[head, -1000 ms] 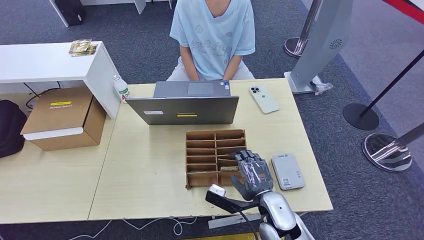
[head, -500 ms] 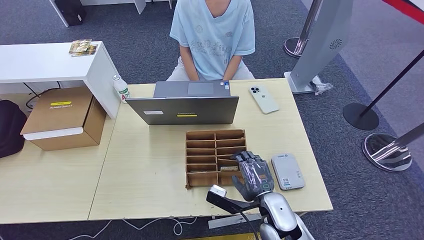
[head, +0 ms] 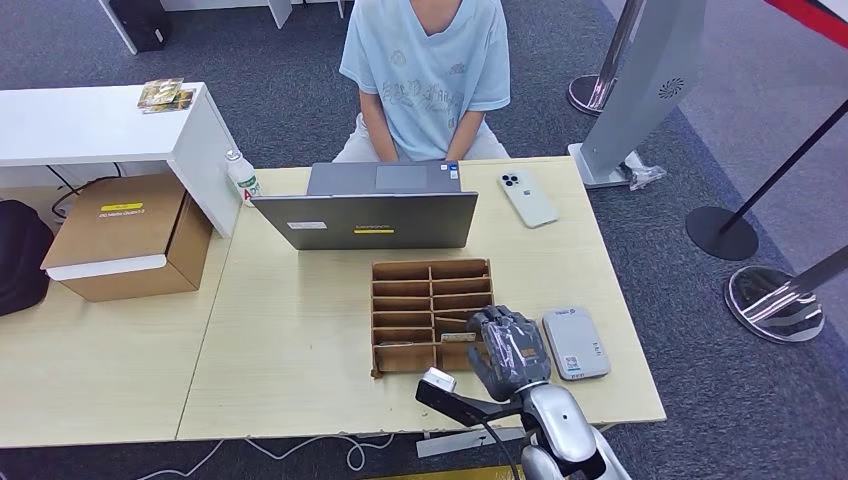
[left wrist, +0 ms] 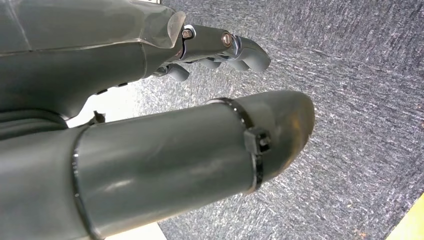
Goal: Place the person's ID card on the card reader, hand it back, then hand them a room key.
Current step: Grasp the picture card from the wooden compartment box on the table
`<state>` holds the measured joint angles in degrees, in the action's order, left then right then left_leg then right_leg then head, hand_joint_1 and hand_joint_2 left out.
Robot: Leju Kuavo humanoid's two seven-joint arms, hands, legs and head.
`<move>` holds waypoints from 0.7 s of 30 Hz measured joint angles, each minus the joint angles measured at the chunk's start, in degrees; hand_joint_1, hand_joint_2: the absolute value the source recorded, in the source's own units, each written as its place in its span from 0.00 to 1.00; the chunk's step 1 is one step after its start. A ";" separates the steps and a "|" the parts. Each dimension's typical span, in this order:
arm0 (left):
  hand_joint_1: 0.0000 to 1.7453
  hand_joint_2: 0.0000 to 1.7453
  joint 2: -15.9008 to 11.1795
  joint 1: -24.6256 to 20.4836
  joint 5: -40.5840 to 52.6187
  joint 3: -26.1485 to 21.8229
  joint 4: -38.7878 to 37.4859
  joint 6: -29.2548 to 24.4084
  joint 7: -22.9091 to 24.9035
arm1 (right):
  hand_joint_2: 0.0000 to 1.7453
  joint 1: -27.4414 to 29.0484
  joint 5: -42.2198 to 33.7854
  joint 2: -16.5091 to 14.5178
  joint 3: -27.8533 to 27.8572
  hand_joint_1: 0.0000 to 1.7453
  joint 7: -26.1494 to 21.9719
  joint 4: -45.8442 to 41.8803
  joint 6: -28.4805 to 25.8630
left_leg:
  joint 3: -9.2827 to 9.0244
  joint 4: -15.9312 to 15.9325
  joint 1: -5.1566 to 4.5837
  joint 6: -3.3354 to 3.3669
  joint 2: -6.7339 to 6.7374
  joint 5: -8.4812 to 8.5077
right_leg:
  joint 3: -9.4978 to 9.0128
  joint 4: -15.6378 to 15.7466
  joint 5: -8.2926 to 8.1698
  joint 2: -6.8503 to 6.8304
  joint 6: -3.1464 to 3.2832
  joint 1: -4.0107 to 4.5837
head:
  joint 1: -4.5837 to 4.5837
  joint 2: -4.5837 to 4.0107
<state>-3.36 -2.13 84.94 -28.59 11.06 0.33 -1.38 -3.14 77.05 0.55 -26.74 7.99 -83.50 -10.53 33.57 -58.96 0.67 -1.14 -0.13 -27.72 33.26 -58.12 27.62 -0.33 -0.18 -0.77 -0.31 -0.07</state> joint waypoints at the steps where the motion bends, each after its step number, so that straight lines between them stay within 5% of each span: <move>1: 0.00 0.00 -0.01 0.00 0.00 0.00 0.00 0.00 0.00 | 1.00 0.00 0.04 0.00 0.01 0.61 -0.01 0.05 -0.02 | 0.00 0.00 0.00 0.00 0.00 0.00 | 0.00 0.00 0.00 0.00 0.00 0.00 | 0.00 0.00; 21: 0.00 0.00 -0.27 0.00 0.00 -0.09 0.00 0.00 0.00 | 1.00 -0.03 0.32 -0.17 0.03 0.66 -0.01 0.80 -0.36 | 0.00 0.00 0.00 0.00 0.00 0.00 | -0.01 0.00 0.00 0.00 0.00 0.00 | 0.00 0.00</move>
<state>-3.62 -2.14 84.94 -28.68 11.06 0.33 -1.38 -3.17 77.37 0.38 -26.71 7.98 -82.71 -10.88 33.57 -58.96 0.67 -1.14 -0.13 -27.72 33.26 -58.13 27.62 -0.33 -0.18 -0.77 -0.31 -0.07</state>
